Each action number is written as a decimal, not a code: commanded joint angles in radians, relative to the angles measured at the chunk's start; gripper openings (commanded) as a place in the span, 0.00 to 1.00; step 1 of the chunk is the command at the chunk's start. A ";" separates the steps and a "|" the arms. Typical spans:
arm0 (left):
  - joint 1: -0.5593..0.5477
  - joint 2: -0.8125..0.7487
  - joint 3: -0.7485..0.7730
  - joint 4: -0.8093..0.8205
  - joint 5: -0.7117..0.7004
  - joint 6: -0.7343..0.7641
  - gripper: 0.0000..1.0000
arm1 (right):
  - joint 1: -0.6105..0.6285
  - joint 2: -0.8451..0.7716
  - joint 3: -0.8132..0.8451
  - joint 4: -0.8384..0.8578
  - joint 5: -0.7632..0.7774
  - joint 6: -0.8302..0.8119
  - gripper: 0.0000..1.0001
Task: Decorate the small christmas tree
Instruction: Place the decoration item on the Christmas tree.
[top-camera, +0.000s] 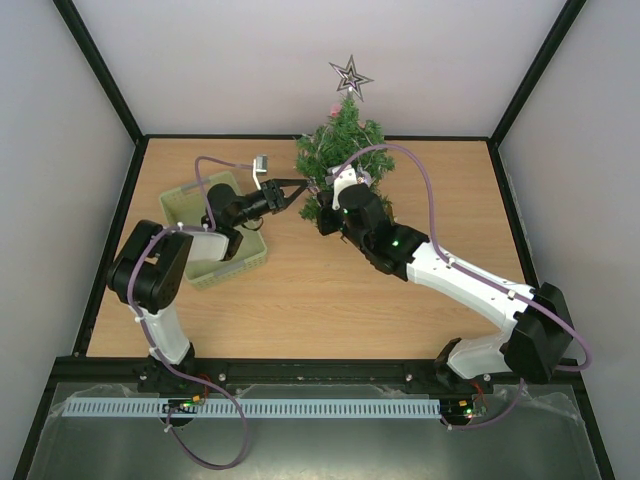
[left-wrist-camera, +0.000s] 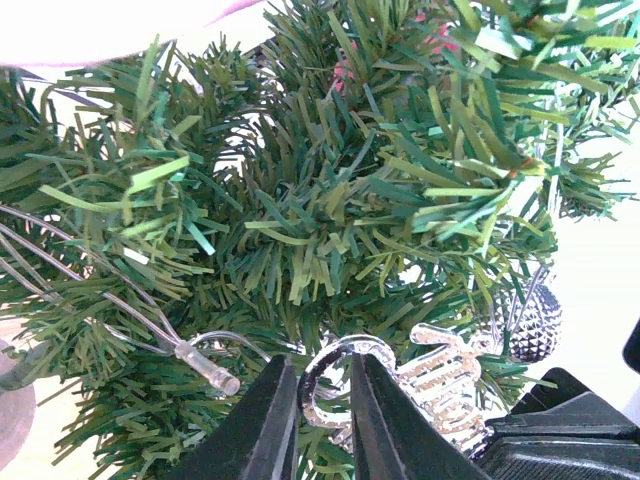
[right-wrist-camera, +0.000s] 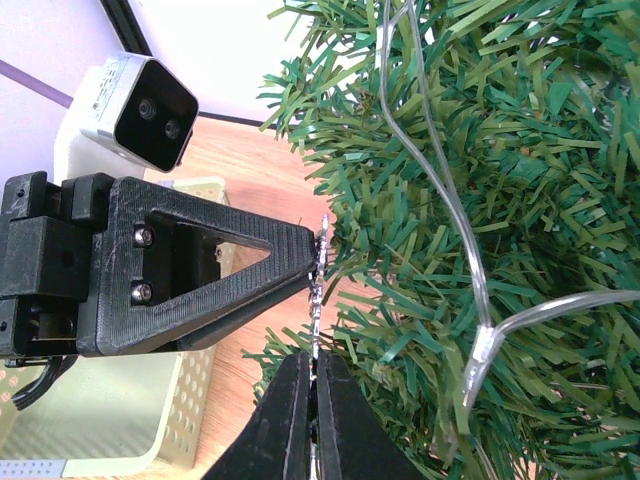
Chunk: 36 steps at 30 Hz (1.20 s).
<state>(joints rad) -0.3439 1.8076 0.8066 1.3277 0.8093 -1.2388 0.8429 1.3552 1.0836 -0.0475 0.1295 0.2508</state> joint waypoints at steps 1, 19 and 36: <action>-0.005 0.011 0.020 0.218 0.016 -0.013 0.15 | -0.010 0.006 -0.011 0.014 0.003 0.007 0.02; -0.020 -0.004 0.013 0.176 0.009 0.036 0.06 | -0.012 -0.070 -0.010 -0.035 0.012 0.030 0.38; -0.034 -0.026 -0.005 0.169 -0.007 0.062 0.06 | -0.012 -0.205 0.015 -0.055 -0.071 0.086 0.60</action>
<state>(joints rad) -0.3691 1.8080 0.8059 1.3327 0.8032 -1.1931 0.8368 1.1881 1.0832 -0.0853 0.0841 0.3126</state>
